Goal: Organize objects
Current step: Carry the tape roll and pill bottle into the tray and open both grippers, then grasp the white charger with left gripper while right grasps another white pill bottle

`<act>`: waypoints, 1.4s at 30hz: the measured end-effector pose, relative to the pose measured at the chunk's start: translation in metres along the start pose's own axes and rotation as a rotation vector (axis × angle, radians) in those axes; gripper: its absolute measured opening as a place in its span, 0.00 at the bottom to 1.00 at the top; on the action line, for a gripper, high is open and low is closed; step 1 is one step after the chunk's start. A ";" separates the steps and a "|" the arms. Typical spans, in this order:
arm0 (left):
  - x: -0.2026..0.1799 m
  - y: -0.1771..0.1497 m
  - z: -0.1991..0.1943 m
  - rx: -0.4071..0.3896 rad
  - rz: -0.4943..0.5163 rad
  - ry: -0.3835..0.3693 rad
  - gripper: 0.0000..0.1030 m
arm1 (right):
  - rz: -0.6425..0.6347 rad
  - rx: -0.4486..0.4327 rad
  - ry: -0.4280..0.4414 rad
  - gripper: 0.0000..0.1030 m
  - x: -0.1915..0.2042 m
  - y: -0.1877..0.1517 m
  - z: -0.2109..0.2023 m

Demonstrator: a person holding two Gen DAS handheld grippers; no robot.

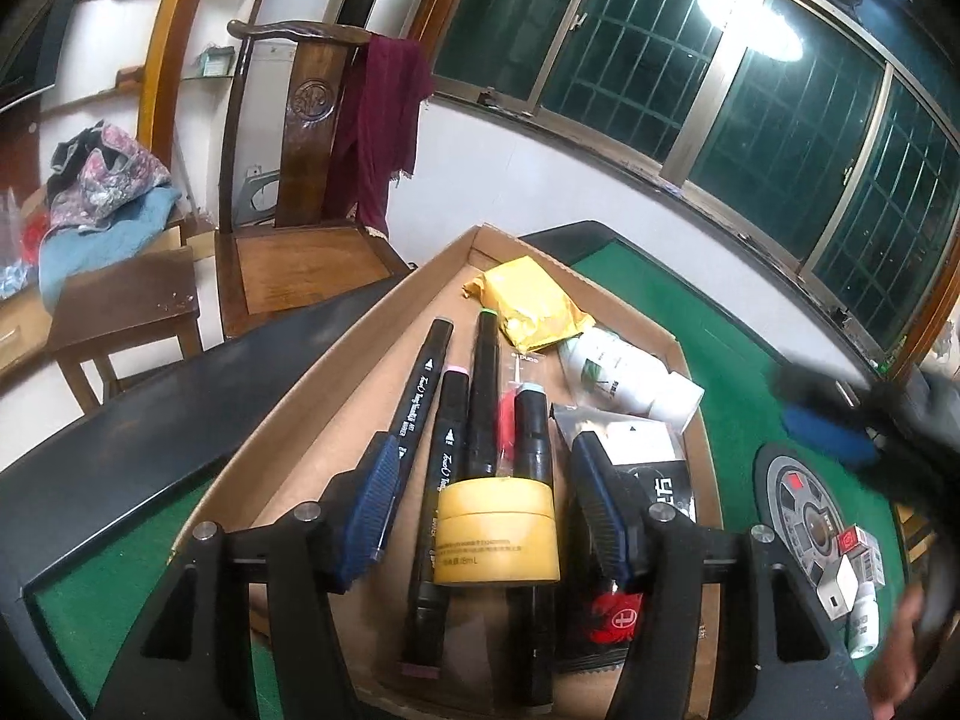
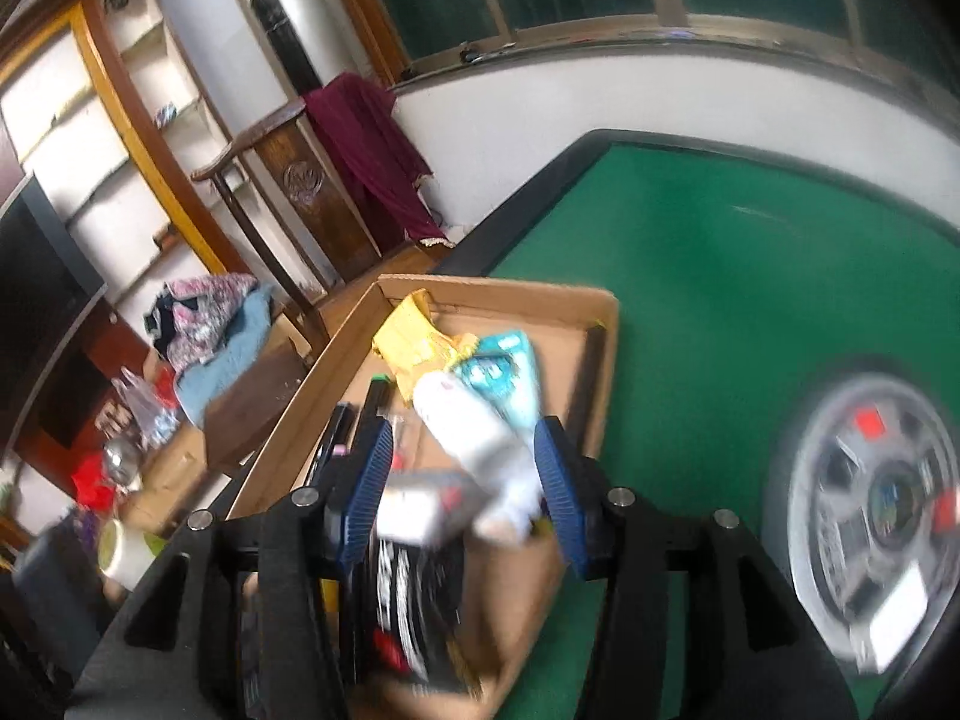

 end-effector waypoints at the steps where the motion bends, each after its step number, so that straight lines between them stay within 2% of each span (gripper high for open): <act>1: -0.001 0.000 -0.001 -0.004 0.006 0.001 0.53 | 0.014 0.008 0.001 0.46 -0.008 -0.008 -0.008; 8: -0.008 0.000 -0.010 -0.051 0.042 -0.024 0.53 | 0.081 -0.008 -0.013 0.46 -0.065 -0.057 -0.070; 12: -0.015 -0.001 -0.021 -0.106 0.075 -0.020 0.53 | 0.135 -0.078 -0.087 0.46 -0.111 -0.085 -0.112; 15: -0.026 -0.005 -0.035 -0.172 0.108 0.017 0.53 | 0.222 -0.135 -0.134 0.47 -0.152 -0.099 -0.138; 17: -0.033 -0.011 -0.044 -0.193 0.100 0.023 0.53 | 0.280 -0.149 -0.157 0.48 -0.178 -0.099 -0.145; 19: -0.039 -0.020 -0.052 -0.185 0.074 -0.009 0.53 | 0.350 -0.147 -0.166 0.48 -0.198 -0.097 -0.147; 21: -0.054 -0.031 -0.059 -0.178 0.076 -0.033 0.53 | 0.376 -0.134 -0.160 0.48 -0.207 -0.096 -0.143; 22: -0.061 -0.034 -0.061 -0.172 0.089 -0.046 0.53 | 0.378 -0.118 -0.184 0.48 -0.210 -0.096 -0.140; 24: -0.084 -0.040 -0.061 -0.140 0.142 -0.081 0.53 | 0.392 -0.087 -0.202 0.47 -0.215 -0.098 -0.134; 29: -0.139 -0.057 -0.046 0.042 0.280 -0.217 0.53 | 0.402 -0.031 -0.242 0.47 -0.224 -0.106 -0.127; 34: -0.176 -0.076 -0.027 0.209 0.365 -0.327 0.53 | 0.372 -0.013 -0.279 0.47 -0.225 -0.110 -0.121; 38: -0.204 -0.084 -0.006 0.321 0.437 -0.356 0.53 | 0.352 0.009 -0.311 0.47 -0.223 -0.108 -0.109; 42: -0.229 -0.084 0.007 0.366 0.486 -0.389 0.52 | 0.267 0.034 -0.396 0.47 -0.219 -0.106 -0.097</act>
Point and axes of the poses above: each gripper's, at about its wrist camera, not at the fingertips, and z roughly the way its jaws point, x to its left, y to its top, the point moved 1 cm from there along z, roughly the way its jaws point, and after that the axes turned 5 degrees about -y, right-handed, at the moved point
